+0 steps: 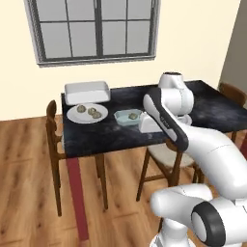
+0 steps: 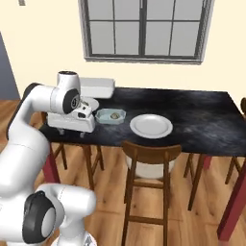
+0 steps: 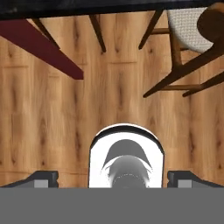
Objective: Place two dumplings into each of the tupperware containers and then place the containers in the fridge.
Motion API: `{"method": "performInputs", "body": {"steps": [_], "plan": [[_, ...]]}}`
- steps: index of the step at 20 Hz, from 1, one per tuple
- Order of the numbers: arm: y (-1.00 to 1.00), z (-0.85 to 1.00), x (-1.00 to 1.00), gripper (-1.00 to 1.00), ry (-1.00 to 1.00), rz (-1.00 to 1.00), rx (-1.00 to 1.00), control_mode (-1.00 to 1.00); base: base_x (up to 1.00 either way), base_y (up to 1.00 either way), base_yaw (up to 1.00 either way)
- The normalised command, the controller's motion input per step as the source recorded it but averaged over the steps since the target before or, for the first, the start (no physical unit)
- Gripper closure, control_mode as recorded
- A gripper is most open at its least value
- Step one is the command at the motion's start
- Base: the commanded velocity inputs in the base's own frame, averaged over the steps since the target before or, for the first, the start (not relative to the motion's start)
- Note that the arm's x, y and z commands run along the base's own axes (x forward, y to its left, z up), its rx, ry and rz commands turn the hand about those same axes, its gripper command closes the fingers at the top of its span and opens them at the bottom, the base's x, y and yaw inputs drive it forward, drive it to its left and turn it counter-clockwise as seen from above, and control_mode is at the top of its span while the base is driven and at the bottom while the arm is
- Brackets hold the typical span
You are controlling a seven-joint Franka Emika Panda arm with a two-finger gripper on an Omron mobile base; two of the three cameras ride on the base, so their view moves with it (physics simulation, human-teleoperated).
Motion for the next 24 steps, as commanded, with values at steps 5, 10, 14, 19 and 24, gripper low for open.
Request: {"method": "performInputs", "body": {"steps": [5,10,14,19,24], "plan": [[0.0,0.0,0.0,-1.0,0.0,0.0,0.0,1.0,0.0,1.0,-0.24],[0.0,0.0,0.0,-1.0,0.0,0.0,0.0,1.0,0.0,1.0,-0.33],[0.0,0.0,0.0,-1.0,0.0,0.0,0.0,1.0,0.0,1.0,-0.4],[0.0,0.0,0.0,-1.0,0.0,0.0,0.0,1.0,0.0,1.0,-0.53],[0.0,0.0,0.0,-1.0,0.0,0.0,0.0,1.0,0.03,0.87,-0.7]]}}
